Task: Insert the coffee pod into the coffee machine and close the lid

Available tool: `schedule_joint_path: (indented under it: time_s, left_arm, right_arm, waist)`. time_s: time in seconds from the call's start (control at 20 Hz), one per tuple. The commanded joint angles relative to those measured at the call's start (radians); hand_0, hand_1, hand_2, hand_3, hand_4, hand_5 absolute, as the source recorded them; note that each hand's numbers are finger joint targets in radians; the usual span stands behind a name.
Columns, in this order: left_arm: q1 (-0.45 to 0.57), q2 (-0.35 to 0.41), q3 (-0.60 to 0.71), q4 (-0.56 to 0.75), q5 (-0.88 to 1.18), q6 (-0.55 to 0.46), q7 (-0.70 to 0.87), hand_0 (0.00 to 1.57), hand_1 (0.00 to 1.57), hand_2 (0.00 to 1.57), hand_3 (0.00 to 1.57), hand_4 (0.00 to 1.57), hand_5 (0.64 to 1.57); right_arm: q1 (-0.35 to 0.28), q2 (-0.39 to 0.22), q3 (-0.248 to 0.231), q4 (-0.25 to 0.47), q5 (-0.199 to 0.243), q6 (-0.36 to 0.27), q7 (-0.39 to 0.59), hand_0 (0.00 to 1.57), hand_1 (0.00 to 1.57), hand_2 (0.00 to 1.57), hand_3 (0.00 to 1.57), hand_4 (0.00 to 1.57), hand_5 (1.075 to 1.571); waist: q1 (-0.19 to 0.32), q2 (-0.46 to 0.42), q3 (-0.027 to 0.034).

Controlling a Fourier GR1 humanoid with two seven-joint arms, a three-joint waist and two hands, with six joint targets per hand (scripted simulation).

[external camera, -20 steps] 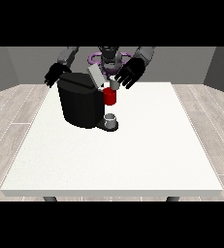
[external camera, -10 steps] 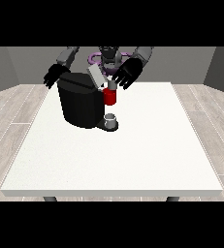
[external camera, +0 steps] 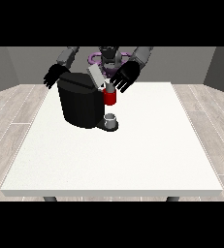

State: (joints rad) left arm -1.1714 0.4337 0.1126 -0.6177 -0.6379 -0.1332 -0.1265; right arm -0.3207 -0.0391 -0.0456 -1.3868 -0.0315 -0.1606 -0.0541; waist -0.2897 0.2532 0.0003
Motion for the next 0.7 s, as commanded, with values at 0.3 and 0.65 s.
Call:
schedule_joint_path:
  time_s: [0.3,0.65]
  left_arm:
    - [0.014,-0.015,-0.01,0.009,-0.023,-0.002,-0.005,1.24,1.24,1.28,1.2,0.49,1.571]
    - [0.001,0.038,0.022,0.029,-0.006,-0.038,-0.033,1.21,1.21,1.24,1.12,0.46,1.571]
  right_arm:
    - [-0.014,-0.01,-0.017,0.015,-0.006,-0.002,-0.003,0.0,0.0,0.0,0.0,0.44,1.571]
    - [0.037,0.005,-0.003,-0.002,-0.013,0.011,-0.031,0.0,0.0,0.0,0.0,0.37,1.571]
  waist:
    - [0.019,0.014,-0.0002]
    - [-0.013,0.038,-0.0001]
